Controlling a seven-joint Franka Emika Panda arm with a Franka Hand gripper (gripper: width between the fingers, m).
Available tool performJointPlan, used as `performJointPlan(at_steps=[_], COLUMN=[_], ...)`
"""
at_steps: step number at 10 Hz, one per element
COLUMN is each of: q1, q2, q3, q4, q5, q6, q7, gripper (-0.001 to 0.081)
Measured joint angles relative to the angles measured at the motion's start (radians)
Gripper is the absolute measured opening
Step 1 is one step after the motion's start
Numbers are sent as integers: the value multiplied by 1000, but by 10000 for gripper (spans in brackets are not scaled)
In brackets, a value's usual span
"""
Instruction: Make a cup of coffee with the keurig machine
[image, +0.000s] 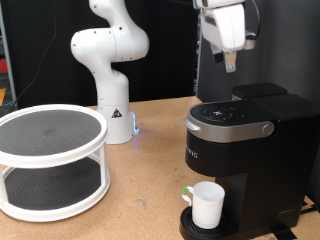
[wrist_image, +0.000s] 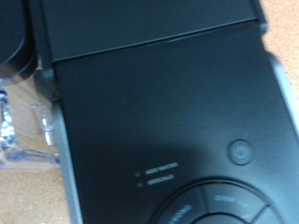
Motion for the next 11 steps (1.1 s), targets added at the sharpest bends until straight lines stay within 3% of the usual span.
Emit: performJointPlan(at_steps=[6,11], q1=[-1,-9], q2=[87,120], q3=[0,-11], q4=[119,153], q5=[-25,-26], q6=[-18,-42], q7=[39,25], gripper=[808,808])
